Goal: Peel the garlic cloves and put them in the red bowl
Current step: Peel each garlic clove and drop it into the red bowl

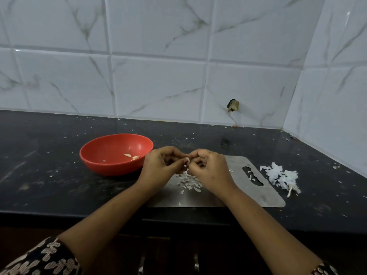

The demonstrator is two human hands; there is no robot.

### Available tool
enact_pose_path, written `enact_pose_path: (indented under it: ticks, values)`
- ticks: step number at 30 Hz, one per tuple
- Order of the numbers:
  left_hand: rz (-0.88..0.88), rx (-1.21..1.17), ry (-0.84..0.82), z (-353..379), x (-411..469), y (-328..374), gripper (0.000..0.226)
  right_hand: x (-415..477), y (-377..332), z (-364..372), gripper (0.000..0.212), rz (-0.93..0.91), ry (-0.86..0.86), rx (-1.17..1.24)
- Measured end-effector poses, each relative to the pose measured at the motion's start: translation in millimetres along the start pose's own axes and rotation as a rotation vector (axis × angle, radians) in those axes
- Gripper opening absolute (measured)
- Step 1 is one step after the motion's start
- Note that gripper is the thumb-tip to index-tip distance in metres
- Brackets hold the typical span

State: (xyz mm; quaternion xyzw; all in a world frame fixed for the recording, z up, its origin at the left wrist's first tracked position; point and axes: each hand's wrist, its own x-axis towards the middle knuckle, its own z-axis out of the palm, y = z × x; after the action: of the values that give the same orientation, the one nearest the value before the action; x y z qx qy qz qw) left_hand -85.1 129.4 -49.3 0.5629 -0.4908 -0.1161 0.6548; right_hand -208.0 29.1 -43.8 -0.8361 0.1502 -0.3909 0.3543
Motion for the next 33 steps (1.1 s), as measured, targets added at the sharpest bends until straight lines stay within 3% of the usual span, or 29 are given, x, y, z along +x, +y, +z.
enact_pose_path:
  ticks: [9, 13, 20, 33]
  values:
    - [-0.070, -0.124, -0.001, -0.5, 1.6, 2.2, 0.011, 3.4, 1.5, -5.2, 0.017, 0.124, 0.010, 0.147]
    - [-0.053, -0.080, 0.034, -1.9, 2.0, 0.3, 0.011, 2.5, 3.6, -5.3, 0.011, 0.066, -0.031, 0.051]
    - [-0.003, 0.044, 0.038, -2.7, 1.2, -0.9, 0.009, 1.8, 7.6, -2.5, 0.018, -0.004, -0.106, -0.241]
    - [0.103, 0.218, 0.071, -2.3, -1.4, 1.4, 0.023, -2.6, 1.6, -2.2, 0.020, -0.083, -0.161, -0.393]
